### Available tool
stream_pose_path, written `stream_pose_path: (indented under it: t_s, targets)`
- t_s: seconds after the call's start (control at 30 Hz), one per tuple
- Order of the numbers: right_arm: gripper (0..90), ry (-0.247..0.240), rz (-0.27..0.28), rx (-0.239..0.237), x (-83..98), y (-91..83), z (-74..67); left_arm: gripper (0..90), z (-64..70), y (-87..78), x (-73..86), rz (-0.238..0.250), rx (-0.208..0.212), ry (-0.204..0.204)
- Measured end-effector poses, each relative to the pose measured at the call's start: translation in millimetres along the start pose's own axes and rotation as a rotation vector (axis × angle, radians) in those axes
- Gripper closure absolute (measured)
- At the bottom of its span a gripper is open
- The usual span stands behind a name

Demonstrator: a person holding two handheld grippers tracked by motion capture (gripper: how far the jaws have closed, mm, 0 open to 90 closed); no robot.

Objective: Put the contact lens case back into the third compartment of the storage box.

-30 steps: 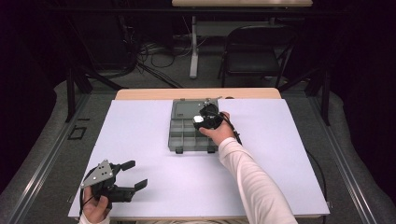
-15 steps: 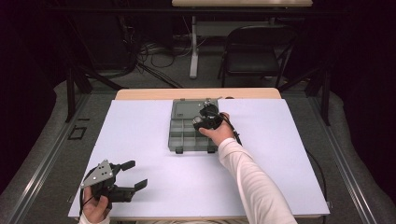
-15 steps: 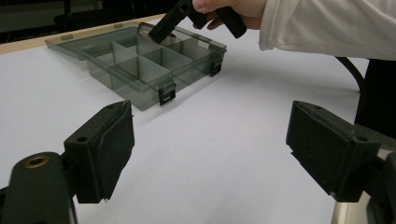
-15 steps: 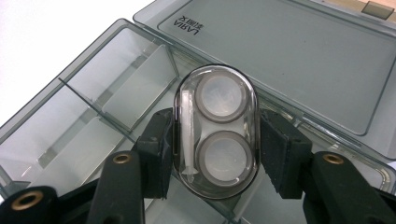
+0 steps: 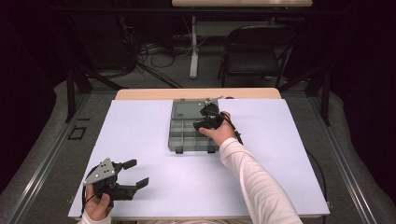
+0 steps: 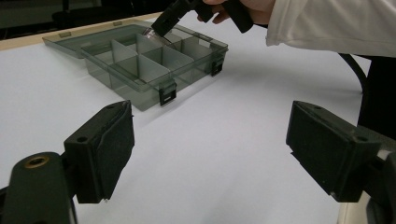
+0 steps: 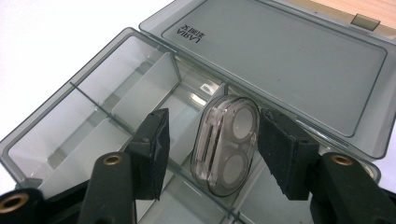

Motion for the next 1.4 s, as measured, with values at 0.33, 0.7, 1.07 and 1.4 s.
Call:
stream_pose_path:
  t_s: [0.33, 0.7, 1.07, 1.4]
  targets:
    - [46.7, -0.028, -0.005, -0.010, -2.8, -11.1, -10.6, 15.9, -1.4, 2.6, -0.7, 0.001, 0.010, -0.009]
    - [46.5, -0.025, 0.018, 0.000, -5.6, -21.4, -14.2, 15.9, -1.0, 3.1, -0.6, -0.001, 0.015, -0.006]
    - [21.3, -0.026, -0.012, 0.021, 2.1, -25.7, -17.0, 15.9, -0.6, 3.1, -0.6, -0.002, 0.018, 0.000]
    - [14.6, -0.018, 0.036, 0.002, 11.8, -54.0, -28.2, 15.9, -0.5, 2.6, -0.6, -0.001, 0.007, 0.002]
Point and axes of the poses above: each handheld gripper's, and its own axes: y roughly forward along the jaws, x roughly out of its underside, z roughly to its right, the point moved 9 cm from there along y, roughly forward along the jaws, and after that the axes turned 5 degrees about -y, right-handed, at the moved point
